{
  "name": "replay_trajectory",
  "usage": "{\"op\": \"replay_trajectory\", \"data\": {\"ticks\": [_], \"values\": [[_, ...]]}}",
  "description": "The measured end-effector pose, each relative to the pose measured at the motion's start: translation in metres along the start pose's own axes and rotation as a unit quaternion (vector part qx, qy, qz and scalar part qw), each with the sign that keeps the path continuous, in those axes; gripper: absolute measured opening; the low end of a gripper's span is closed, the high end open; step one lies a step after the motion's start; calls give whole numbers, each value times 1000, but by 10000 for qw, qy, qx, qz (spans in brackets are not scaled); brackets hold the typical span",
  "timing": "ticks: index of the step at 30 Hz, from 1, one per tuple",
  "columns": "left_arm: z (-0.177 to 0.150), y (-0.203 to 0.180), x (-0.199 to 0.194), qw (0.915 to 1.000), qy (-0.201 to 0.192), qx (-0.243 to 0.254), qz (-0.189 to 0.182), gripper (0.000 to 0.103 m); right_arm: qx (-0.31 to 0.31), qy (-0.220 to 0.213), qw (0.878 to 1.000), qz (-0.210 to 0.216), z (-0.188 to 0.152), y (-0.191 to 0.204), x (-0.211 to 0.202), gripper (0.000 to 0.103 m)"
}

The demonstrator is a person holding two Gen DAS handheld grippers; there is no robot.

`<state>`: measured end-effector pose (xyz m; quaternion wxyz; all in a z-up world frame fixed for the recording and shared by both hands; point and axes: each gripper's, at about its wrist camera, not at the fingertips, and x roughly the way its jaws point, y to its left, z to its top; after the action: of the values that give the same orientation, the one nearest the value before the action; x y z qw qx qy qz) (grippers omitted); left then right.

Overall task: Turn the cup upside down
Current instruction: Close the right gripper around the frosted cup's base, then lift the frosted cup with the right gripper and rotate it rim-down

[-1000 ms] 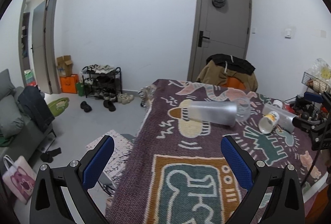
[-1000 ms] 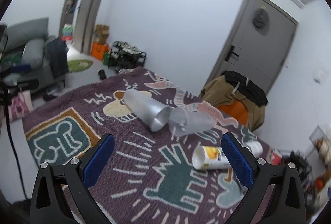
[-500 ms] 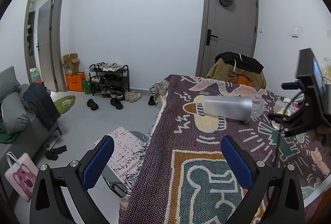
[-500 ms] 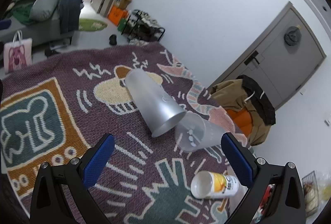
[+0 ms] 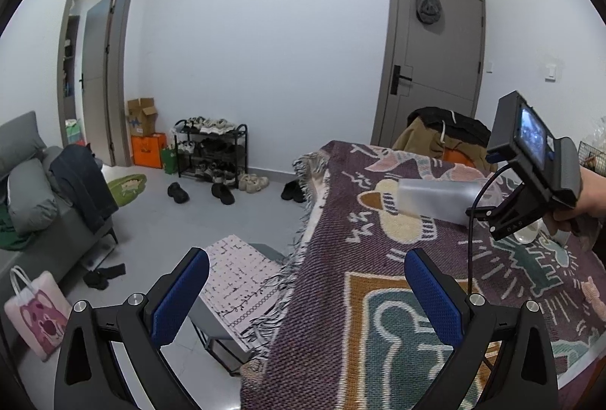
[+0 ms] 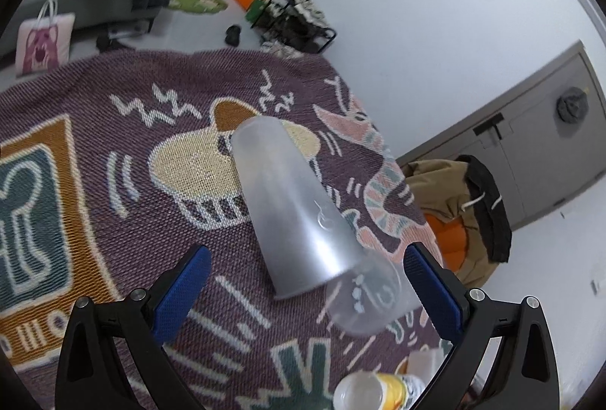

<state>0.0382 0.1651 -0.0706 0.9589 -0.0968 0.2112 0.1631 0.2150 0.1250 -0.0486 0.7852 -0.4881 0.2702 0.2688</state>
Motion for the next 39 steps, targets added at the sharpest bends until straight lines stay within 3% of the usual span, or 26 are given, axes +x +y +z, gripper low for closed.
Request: {"op": "replay_trajectory", "data": {"ticks": [12,22,25,26,27,31,39], "values": [[-13,34,18,9990,251,-350,96,103,-1072,772,9912,-41,29,11,64,102],[-21,46,22,9983,344,-464,107,103,-1484,1388,9791,-50,32,15,100,102],[-20,48,21,9979,356,-541,74,103,-1436,1465,9787,-40,35,14,101,97],[-20,48,20,9978,344,-559,49,103,-1401,1518,9784,30,36,13,101,79],[-20,48,19,9978,334,-564,50,103,-1364,1590,9777,156,38,13,101,75],[-19,48,17,9979,303,-568,21,103,-1348,1660,9765,287,39,15,92,75],[-17,44,15,9977,305,-594,-91,103,-1264,1299,9825,436,34,21,41,75]]}}
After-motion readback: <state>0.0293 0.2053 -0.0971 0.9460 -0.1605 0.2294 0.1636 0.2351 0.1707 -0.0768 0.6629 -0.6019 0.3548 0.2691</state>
